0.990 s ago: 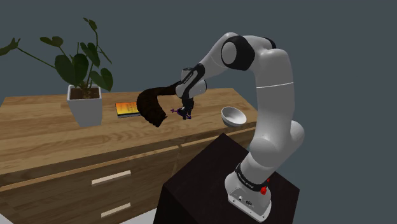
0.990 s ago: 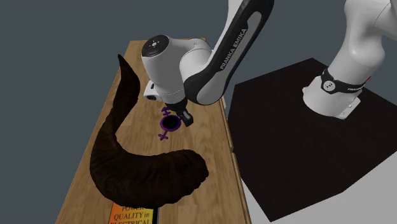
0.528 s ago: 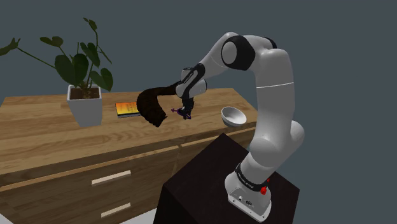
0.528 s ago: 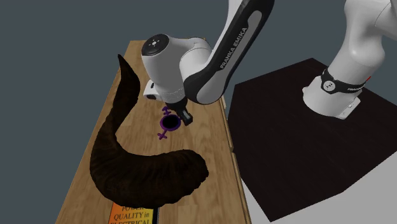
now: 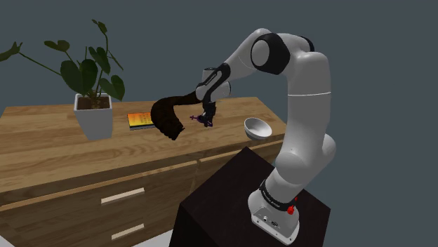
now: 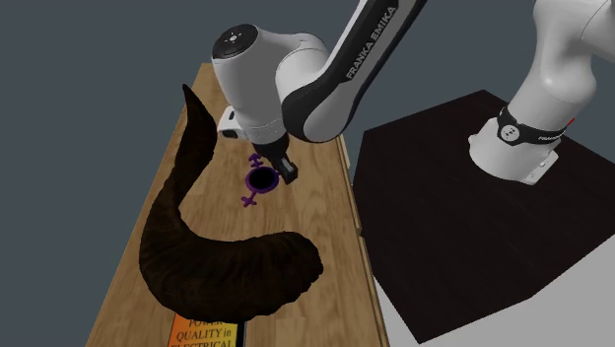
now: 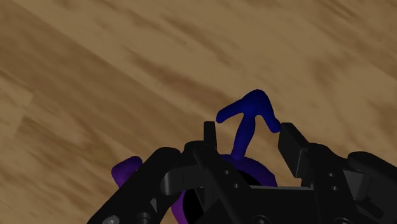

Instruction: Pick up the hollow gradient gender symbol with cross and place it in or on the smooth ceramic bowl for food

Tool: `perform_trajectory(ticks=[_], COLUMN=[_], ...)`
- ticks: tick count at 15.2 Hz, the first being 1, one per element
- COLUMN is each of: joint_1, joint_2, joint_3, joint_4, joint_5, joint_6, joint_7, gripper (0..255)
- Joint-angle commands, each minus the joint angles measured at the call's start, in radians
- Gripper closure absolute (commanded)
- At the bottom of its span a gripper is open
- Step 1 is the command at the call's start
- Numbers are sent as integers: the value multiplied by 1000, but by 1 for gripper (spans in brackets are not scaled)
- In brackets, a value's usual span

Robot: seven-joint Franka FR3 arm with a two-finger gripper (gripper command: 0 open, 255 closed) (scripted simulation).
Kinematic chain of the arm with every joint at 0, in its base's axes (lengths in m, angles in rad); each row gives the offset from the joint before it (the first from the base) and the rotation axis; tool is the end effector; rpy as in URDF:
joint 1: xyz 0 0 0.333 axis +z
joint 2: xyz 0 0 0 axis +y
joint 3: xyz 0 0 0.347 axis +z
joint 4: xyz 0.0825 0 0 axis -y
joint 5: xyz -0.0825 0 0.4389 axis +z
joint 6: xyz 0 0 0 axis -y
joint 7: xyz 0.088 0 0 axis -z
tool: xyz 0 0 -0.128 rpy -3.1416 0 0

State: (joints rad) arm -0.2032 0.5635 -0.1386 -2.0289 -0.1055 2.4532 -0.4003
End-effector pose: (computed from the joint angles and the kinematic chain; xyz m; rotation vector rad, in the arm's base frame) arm 0.5876 -0.2136 0.1155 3.0421 0.2452 -0.2704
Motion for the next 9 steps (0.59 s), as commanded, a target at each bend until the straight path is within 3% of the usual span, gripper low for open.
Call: perform_trajectory(ticks=[1, 9], joint_1=[1, 7], joint_2=[-23, -111], joint_3=[-1, -6], joint_4=[-6, -16], joint_5=[-1, -6], joint_6=[-16, -95], joint_7=[-1, -7], gripper=[255, 255])
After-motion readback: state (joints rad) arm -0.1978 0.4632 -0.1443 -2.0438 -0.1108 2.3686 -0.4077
